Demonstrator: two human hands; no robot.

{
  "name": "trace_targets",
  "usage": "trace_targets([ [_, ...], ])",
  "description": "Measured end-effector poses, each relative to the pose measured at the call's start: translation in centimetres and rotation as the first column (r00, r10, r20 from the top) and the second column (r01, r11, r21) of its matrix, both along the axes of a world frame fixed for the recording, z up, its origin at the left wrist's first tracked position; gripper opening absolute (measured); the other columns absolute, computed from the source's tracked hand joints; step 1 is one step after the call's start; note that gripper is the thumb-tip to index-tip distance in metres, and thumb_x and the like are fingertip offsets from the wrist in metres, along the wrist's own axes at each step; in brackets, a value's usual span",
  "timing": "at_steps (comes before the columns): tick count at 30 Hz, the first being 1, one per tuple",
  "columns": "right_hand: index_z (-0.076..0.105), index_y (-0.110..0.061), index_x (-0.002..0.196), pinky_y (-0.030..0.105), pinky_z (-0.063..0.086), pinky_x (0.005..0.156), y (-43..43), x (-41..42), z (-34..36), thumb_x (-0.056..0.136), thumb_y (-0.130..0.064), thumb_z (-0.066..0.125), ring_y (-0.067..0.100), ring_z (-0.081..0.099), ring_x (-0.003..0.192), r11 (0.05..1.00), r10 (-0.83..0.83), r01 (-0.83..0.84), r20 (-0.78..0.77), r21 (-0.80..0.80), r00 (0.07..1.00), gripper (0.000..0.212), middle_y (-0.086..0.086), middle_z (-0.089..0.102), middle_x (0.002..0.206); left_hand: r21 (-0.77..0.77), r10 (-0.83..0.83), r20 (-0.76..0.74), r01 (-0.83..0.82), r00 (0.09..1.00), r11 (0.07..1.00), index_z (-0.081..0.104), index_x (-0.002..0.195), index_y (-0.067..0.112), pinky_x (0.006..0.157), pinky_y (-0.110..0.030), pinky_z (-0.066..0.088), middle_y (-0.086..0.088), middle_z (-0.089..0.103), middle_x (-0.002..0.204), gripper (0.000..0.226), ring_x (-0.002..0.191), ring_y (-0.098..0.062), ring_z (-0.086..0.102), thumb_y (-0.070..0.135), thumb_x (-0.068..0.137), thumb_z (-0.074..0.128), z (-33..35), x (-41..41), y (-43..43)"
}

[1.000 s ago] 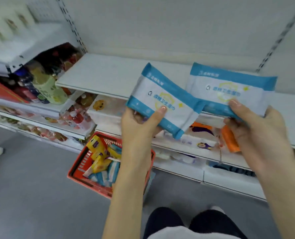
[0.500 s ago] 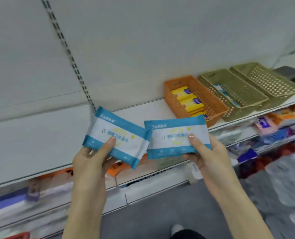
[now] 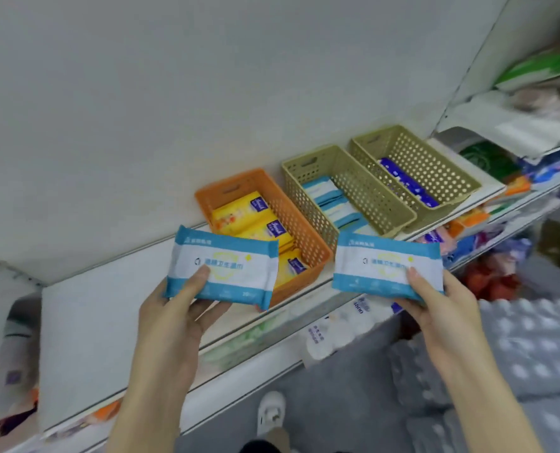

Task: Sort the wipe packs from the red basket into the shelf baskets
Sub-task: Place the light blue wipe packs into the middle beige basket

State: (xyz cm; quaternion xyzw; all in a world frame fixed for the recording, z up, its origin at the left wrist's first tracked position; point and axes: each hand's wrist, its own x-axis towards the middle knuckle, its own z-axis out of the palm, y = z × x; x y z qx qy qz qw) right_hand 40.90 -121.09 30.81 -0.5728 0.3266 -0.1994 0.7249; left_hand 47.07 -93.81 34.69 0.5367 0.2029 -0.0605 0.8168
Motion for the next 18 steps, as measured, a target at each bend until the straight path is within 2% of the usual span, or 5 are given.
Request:
trace_targets([
  [7, 0.063, -0.013, 0.110, 0.033, 0.060, 0.072, -5.6, 6.4, -2.3, 0.088, -0.009, 0.065, 0.021, 0.068, 0.094, 0.960, -0.207, 0.207, 0.023, -0.188, 0.978, 0.023, 0.006, 0.069, 0.106, 0.093, -0.066, -0.078, 0.073, 0.995, 0.993, 0.065, 0.100, 0.013, 0.064, -0.020, 0.058, -0.003, 0.073, 0.093, 0.016, 0.076, -0.011, 0.072, 0.007, 0.085, 0.065, -2.5, 6.9, -5.2],
  [10, 0.064, -0.025, 0.095, 0.046, 0.056, 0.081, -8.7, 9.2, -2.8, 0.086, -0.008, 0.067, 0.021, 0.067, 0.093, 0.947, -0.105, 0.089, -0.036, -0.307, 0.994, 0.020, -0.009, 0.070, 0.094, 0.095, -0.024, -0.127, 0.037, 0.992, 0.995, 0.064, 0.096, 0.013, 0.065, -0.022, 0.059, -0.005, 0.072, 0.096, 0.015, 0.078, -0.012, 0.071, 0.005, 0.084, 0.065, -3.1, 8.5, -8.2],
  [12, 0.062, -0.016, 0.100, 0.036, 0.058, 0.076, -10.4, 11.8, -3.3, 0.087, -0.003, 0.065, 0.016, 0.065, 0.087, 0.951, -0.021, -0.003, -0.075, -0.309, 0.997, 0.018, -0.013, 0.066, 0.087, 0.096, 0.011, -0.155, 0.004, 0.988, 0.995, 0.063, 0.096, 0.013, 0.064, -0.023, 0.059, -0.007, 0.071, 0.098, 0.015, 0.077, -0.013, 0.072, 0.004, 0.084, 0.066, -3.3, 9.5, -9.9],
  [14, 0.061, -0.010, 0.106, 0.026, 0.059, 0.068, -11.7, 15.2, -4.2, 0.087, -0.003, 0.064, 0.018, 0.065, 0.088, 0.948, 0.082, -0.107, -0.095, -0.301, 0.992, 0.021, -0.006, 0.065, 0.093, 0.111, 0.079, -0.146, -0.063, 0.986, 0.992, 0.062, 0.095, 0.013, 0.061, -0.023, 0.059, -0.006, 0.071, 0.096, 0.015, 0.073, -0.011, 0.073, 0.003, 0.084, 0.065, -3.2, 10.4, -11.5],
  [18, 0.058, -0.012, 0.106, 0.033, 0.059, 0.068, -12.8, 22.3, -7.8, 0.088, -0.005, 0.063, 0.024, 0.065, 0.092, 0.877, 0.383, -0.437, -0.259, -0.200, 0.887, 0.019, 0.009, 0.066, 0.101, 0.127, 0.265, -0.131, -0.249, 0.955, 0.960, 0.063, 0.097, 0.011, 0.065, -0.023, 0.059, -0.002, 0.074, 0.088, 0.016, 0.074, -0.011, 0.073, 0.003, 0.084, 0.063, -3.5, 10.4, -14.2],
])
